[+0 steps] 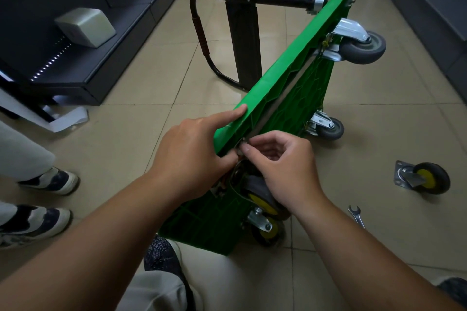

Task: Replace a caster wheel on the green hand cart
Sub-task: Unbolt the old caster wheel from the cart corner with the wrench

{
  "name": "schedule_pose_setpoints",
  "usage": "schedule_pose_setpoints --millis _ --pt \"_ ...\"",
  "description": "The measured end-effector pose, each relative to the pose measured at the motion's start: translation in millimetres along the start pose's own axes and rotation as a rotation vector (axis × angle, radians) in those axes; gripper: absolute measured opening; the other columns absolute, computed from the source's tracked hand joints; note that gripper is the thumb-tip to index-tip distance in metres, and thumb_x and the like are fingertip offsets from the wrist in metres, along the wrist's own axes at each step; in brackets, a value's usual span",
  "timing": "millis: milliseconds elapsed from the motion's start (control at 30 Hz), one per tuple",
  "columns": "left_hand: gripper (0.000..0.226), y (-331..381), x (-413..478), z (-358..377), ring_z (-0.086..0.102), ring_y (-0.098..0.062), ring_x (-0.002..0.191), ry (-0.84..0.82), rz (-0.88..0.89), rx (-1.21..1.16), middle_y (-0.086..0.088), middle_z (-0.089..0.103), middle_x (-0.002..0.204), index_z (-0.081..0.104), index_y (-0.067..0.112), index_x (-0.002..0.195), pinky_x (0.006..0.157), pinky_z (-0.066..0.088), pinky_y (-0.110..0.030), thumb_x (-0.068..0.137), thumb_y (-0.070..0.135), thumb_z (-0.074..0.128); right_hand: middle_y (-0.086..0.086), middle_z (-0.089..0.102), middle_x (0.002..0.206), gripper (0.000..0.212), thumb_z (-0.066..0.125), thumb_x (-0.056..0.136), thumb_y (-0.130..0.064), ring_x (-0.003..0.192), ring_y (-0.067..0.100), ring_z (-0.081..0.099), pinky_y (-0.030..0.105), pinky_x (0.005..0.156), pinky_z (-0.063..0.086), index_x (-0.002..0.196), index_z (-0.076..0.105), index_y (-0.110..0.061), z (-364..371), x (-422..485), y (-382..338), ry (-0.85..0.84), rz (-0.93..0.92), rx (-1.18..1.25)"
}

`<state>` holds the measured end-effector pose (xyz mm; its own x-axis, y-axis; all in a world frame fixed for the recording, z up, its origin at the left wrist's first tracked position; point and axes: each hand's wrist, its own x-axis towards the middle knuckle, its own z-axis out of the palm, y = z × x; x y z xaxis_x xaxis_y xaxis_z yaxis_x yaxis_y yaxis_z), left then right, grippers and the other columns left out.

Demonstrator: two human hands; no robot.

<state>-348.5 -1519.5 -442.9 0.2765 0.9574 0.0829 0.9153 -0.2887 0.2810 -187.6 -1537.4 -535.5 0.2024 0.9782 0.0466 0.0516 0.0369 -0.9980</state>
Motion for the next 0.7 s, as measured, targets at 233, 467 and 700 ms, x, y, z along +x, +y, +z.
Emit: schedule_pose_setpoints --millis 233,467,700 --pt "0.072 0.6 0.3 -0.2 0.036 -0.006 0.051 -0.002 -0.013 -0.014 0.011 0.048 0.069 0.041 0.063 0.146 0.051 0.027 -0.021 0.083 0.047 0.071 -0.006 0.076 0.079 0.019 0.090 0.075 -0.025 0.071 0.010 0.071 0.024 0.066 0.057 0.086 0.074 -0.027 2.1 2.9 3.3 -0.007 -0.029 0.018" --pt "0.071 0.5 0.1 -0.3 0.037 -0.006 0.050 -0.007 -0.016 -0.010 0.017 0.043 0.063 0.039 0.064 0.146 0.050 0.027 -0.022 0.085 0.047 0.072 -0.005 0.077 0.080 0.013 0.088 0.079 -0.028 0.073 0.010 0.073 0.021 0.065 0.056 0.085 0.076 -0.026 0.1 3.3 1.3 -0.013 -0.033 0.050" --pt "0.071 -0.8 0.7 0.8 0.040 -0.005 0.051 0.000 -0.011 -0.009 0.011 0.056 0.072 0.039 0.064 0.146 0.051 0.029 -0.022 0.084 0.048 0.071 -0.007 0.078 0.079 0.011 0.086 0.083 -0.029 0.074 0.007 0.074 0.020 0.066 0.057 0.086 0.078 -0.021 -1.2 4.9 -2.0 -0.005 0.056 0.031"
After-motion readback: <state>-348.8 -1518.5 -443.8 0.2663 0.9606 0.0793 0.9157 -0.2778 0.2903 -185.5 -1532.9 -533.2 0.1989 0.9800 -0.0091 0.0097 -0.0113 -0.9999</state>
